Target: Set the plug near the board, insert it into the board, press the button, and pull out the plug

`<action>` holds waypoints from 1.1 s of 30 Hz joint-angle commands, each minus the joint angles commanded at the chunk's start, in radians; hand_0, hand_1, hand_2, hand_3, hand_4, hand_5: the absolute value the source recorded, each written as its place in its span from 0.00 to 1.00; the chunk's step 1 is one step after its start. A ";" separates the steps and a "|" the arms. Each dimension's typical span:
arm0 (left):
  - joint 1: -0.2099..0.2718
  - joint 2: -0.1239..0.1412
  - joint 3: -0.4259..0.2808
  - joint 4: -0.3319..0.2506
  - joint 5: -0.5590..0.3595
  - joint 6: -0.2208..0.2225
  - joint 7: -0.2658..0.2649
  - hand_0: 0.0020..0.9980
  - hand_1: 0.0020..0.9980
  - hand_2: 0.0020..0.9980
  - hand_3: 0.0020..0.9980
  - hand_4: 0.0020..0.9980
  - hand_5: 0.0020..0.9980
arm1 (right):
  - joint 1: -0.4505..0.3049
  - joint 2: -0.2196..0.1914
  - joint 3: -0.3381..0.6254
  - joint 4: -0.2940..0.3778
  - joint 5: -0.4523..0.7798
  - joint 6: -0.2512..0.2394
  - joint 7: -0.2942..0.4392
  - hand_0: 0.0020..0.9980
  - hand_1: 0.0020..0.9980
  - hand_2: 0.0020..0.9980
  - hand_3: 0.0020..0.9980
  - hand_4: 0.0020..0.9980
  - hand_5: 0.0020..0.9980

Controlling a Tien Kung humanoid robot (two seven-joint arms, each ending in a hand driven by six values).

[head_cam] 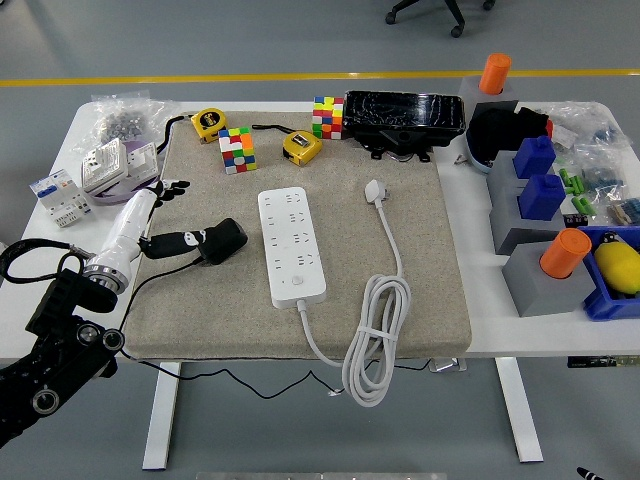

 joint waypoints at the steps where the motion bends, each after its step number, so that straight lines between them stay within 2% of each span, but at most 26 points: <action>1: -0.005 0.000 0.012 0.003 -0.003 -0.002 0.002 0.80 0.83 0.83 0.81 0.98 0.30 | 0.000 0.000 0.000 0.000 0.000 0.000 0.000 0.68 0.69 0.69 0.60 0.94 0.53; 9: -0.027 -0.018 0.061 0.047 0.007 0.000 0.030 0.79 0.81 0.80 0.81 0.98 0.29 | -0.008 0.003 -0.001 0.002 -0.001 0.000 0.000 0.68 0.69 0.70 0.60 0.94 0.53; 10: -0.030 -0.019 0.067 0.054 0.005 0.001 0.030 0.79 0.81 0.80 0.81 0.98 0.29 | -0.009 0.003 0.000 0.003 -0.002 -0.001 0.000 0.68 0.69 0.70 0.60 0.94 0.53; 11: -0.034 -0.020 0.072 0.061 0.005 0.001 0.032 0.78 0.78 0.77 0.77 0.95 0.24 | -0.009 0.004 0.001 0.004 -0.003 -0.001 0.000 0.68 0.69 0.70 0.60 0.93 0.53; 17: -0.051 -0.026 0.098 0.087 0.000 0.003 0.031 0.78 0.78 0.77 0.77 0.95 0.24 | -0.013 0.006 0.006 0.004 -0.003 -0.002 0.000 0.68 0.69 0.70 0.60 0.93 0.53; 18: -0.055 -0.029 0.102 0.092 -0.001 0.005 0.030 0.76 0.76 0.74 0.68 0.93 0.22 | -0.014 0.006 0.007 0.004 -0.003 -0.002 0.000 0.68 0.69 0.70 0.59 0.93 0.53; 23: -0.067 -0.042 0.119 0.108 -0.005 0.010 0.034 0.76 0.76 0.74 0.68 0.93 0.22 | -0.017 0.007 0.009 0.004 -0.003 -0.002 -0.001 0.68 0.69 0.70 0.59 0.93 0.53; 24: -0.069 -0.044 0.121 0.109 -0.005 0.010 0.034 0.71 0.70 0.65 0.63 0.91 0.19 | -0.017 0.008 0.010 0.004 -0.003 -0.002 -0.001 0.68 0.69 0.70 0.59 0.93 0.53; 33: -0.092 -0.055 0.141 0.132 0.010 0.021 0.062 0.69 0.67 0.61 0.61 0.90 0.17 | -0.016 0.012 0.015 0.005 -0.003 -0.002 0.000 0.68 0.69 0.70 0.60 0.93 0.53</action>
